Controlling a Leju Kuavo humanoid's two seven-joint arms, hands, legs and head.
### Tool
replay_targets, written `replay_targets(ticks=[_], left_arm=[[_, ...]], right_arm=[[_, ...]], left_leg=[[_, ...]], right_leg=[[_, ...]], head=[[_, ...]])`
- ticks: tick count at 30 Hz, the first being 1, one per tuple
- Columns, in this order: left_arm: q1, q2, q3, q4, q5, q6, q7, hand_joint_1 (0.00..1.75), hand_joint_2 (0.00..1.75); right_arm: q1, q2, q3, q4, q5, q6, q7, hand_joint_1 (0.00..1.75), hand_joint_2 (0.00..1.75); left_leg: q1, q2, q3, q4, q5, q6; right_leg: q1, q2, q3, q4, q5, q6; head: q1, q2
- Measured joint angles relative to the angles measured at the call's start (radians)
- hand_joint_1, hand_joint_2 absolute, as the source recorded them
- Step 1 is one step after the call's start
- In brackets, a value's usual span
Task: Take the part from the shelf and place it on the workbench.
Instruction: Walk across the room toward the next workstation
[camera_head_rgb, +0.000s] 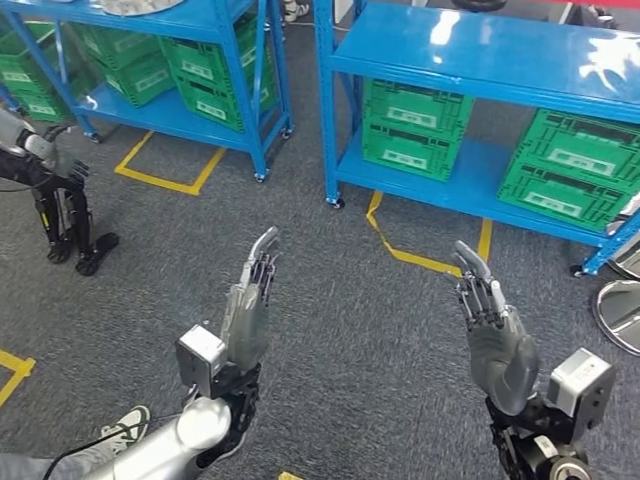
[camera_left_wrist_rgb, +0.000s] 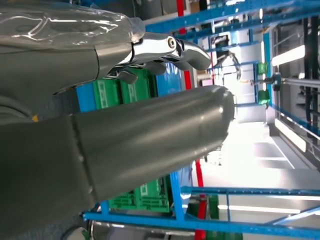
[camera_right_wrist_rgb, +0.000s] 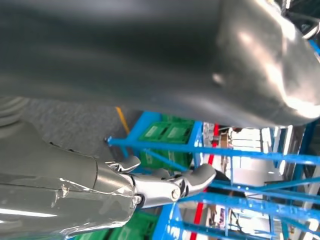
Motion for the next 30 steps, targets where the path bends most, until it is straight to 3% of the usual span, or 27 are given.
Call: replay_targets(ticks=[1, 3, 4, 5, 7, 8, 9, 11, 12, 13, 15, 16, 17, 18, 19, 21, 22, 23, 28, 30], left_arm=[[-0.001, 0.000, 0.000, 0.000, 0.000, 0.000, -0.001, 0.00, 0.00], [-0.003, 0.000, 0.000, 0.000, 0.001, 0.000, -0.003, 0.00, 0.00], [-0.002, 0.000, 0.000, 0.000, 0.001, 0.000, -0.004, 0.00, 0.00], [-0.001, 0.000, 0.000, 0.000, 0.002, 0.000, -0.004, 0.00, 0.00], [0.002, 0.001, 0.000, 0.000, 0.003, 0.000, -0.005, 0.00, 0.00], [0.002, 0.001, 0.000, 0.000, 0.003, 0.000, -0.005, 0.00, 0.00], [0.003, 0.002, 0.000, 0.000, 0.003, 0.000, -0.006, 0.00, 0.00], [0.006, 0.004, 0.000, 0.000, 0.003, 0.000, -0.006, 0.00, 0.00], [0.007, 0.004, 0.000, 0.000, 0.003, 0.000, -0.006, 0.00, 0.00], [0.007, 0.005, 0.000, -0.001, 0.003, 0.001, -0.006, 0.00, 0.00], [0.006, 0.005, 0.001, -0.002, 0.003, 0.002, -0.007, 0.00, 0.00], [0.006, 0.005, 0.001, -0.003, 0.002, 0.002, -0.007, 0.00, 0.00], [0.006, 0.005, 0.000, -0.003, 0.003, 0.002, -0.008, 0.00, 0.00], [0.007, 0.004, 0.000, -0.002, 0.003, 0.002, -0.008, 0.00, 0.00], [0.008, 0.004, 0.000, -0.002, 0.003, 0.002, -0.008, 0.00, 0.00], [0.010, 0.003, 0.000, -0.002, 0.003, 0.002, -0.008, 0.00, 0.00], [0.010, 0.003, 0.000, -0.002, 0.003, 0.002, -0.008, 0.00, 0.00], [0.010, 0.003, 0.000, -0.002, 0.003, 0.002, -0.008, 0.00, 0.00], [0.011, 0.003, 0.000, -0.002, 0.003, 0.002, -0.008, 0.00, 0.00], [0.012, 0.001, 0.000, -0.006, 0.003, 0.002, -0.008, 0.00, 0.00]], right_arm=[[-0.002, 0.000, -0.001, -0.001, 0.000, 0.000, 0.000, 0.00, 0.00], [-0.002, 0.001, -0.002, -0.002, 0.000, 0.002, -0.001, 0.00, 0.00], [-0.002, 0.001, -0.002, -0.002, 0.000, 0.003, -0.001, 0.00, 0.00], [-0.001, 0.001, -0.001, -0.001, 0.000, 0.004, 0.000, 0.00, 0.00], [-0.001, 0.002, -0.001, -0.001, 0.000, 0.004, 0.000, 0.00, 0.00], [-0.001, 0.002, -0.001, -0.001, 0.000, 0.005, 0.000, 0.00, 0.00], [-0.001, 0.002, -0.001, -0.001, 0.000, 0.004, 0.000, 0.00, 0.00], [-0.001, 0.002, 0.000, 0.000, 0.000, 0.004, 0.000, 0.00, 0.00], [-0.001, 0.003, 0.000, 0.000, -0.001, 0.003, 0.001, 0.00, 0.00], [-0.001, 0.004, 0.000, 0.000, -0.001, 0.003, 0.001, 0.00, 0.00], [-0.002, 0.005, 0.000, -0.001, -0.003, 0.002, 0.001, 0.00, 0.00], [-0.003, 0.006, -0.001, -0.002, -0.003, 0.002, 0.000, 0.00, 0.00], [-0.004, 0.006, -0.001, -0.001, -0.003, 0.001, 0.000, 0.00, 0.00], [-0.003, 0.006, 0.000, -0.001, -0.003, 0.002, 0.001, 0.00, 0.00], [-0.001, 0.006, 0.000, 0.000, -0.003, 0.002, 0.001, 0.00, 0.00], [0.002, 0.006, 0.000, 0.002, -0.003, 0.001, 0.002, 0.00, 0.00], [0.003, 0.006, 0.000, 0.002, -0.003, 0.001, 0.002, 0.00, 0.00], [0.003, 0.006, 0.000, 0.003, -0.003, 0.000, 0.002, 0.00, 0.00], [0.003, 0.006, 0.000, 0.003, -0.003, 0.000, 0.002, 0.00, 0.00], [0.007, 0.008, 0.000, 0.001, -0.003, -0.001, 0.001, 0.00, 0.00]], left_leg=[[0.002, 0.004, -0.034, 0.059, 0.022, -0.004], [0.002, 0.014, -0.145, 0.209, 0.049, -0.009], [0.001, 0.016, -0.201, 0.267, 0.034, -0.009], [-0.001, 0.016, -0.250, 0.300, -0.001, -0.009], [-0.006, 0.017, -0.309, 0.285, -0.074, -0.001], [-0.011, 0.017, -0.319, 0.240, -0.081, 0.007], [-0.019, 0.017, -0.318, 0.174, -0.046, 0.017], [-0.038, 0.013, -0.298, 0.039, 0.121, 0.040], [-0.046, 0.013, -0.286, -0.003, 0.189, 0.045], [-0.050, 0.011, -0.271, -0.027, 0.222, 0.047], [-0.050, 0.010, -0.221, -0.055, 0.197, 0.049], [-0.048, 0.009, -0.189, -0.071, 0.182, 0.055], [-0.046, 0.009, -0.155, -0.081, 0.167, 0.062], [-0.044, 0.008, -0.126, -0.087, 0.151, 0.069], [-0.045, 0.008, -0.102, -0.087, 0.130, 0.074], [-0.045, 0.005, -0.058, -0.088, 0.093, 0.077], [-0.044, 0.004, -0.042, -0.088, 0.080, 0.077], [-0.044, 0.003, -0.032, -0.088, 0.072, 0.077], [-0.042, 0.002, -0.013, -0.087, 0.057, 0.075], [-0.037, -0.001, 0.042, -0.077, 0.000, 0.057]], right_leg=[[0.001, 0.000, 0.013, -0.002, -0.009, -0.008], [0.003, 0.000, 0.045, -0.010, -0.033, -0.020], [0.004, 0.000, 0.065, -0.014, -0.046, -0.023], [0.006, 0.001, 0.086, -0.018, -0.062, -0.025], [0.009, 0.004, 0.134, -0.026, -0.094, -0.028], [0.010, 0.006, 0.160, -0.030, -0.113, -0.028], [0.011, 0.006, 0.184, -0.036, -0.131, -0.028], [0.011, 0.010, 0.227, -0.054, -0.167, -0.025], [0.011, 0.011, 0.248, -0.072, -0.180, -0.022], [0.011, 0.014, 0.275, -0.088, -0.181, -0.018], [0.011, 0.015, 0.302, -0.073, -0.143, -0.006], [0.012, 0.013, 0.290, -0.020, -0.111, -0.001], [0.012, 0.011, 0.253, 0.051, -0.090, 0.003], [0.011, 0.008, 0.206, 0.125, -0.092, 0.005], [0.012, 0.005, 0.157, 0.182, -0.119, 0.007], [0.010, 0.003, 0.076, 0.226, -0.224, 0.014], [0.009, 0.003, 0.054, 0.226, -0.267, 0.018], [0.008, 0.002, 0.042, 0.222, -0.293, 0.020], [0.005, 0.001, 0.027, 0.196, -0.315, 0.023], [0.004, -0.008, 0.040, 0.080, -0.186, 0.016]], head=[[-0.002, 0.000], [-0.010, 0.000], [-0.014, 0.000], [-0.018, 0.000], [-0.021, 0.000], [-0.023, 0.000], [-0.024, 0.000], [-0.023, 0.000], [-0.022, 0.000], [-0.021, 0.000], [-0.024, 0.000], [-0.025, 0.000], [-0.022, 0.000], [-0.018, 0.000], [-0.014, 0.000], [-0.009, 0.000], [-0.009, 0.000], [-0.009, 0.000], [-0.007, 0.000], [-0.003, 0.000]])
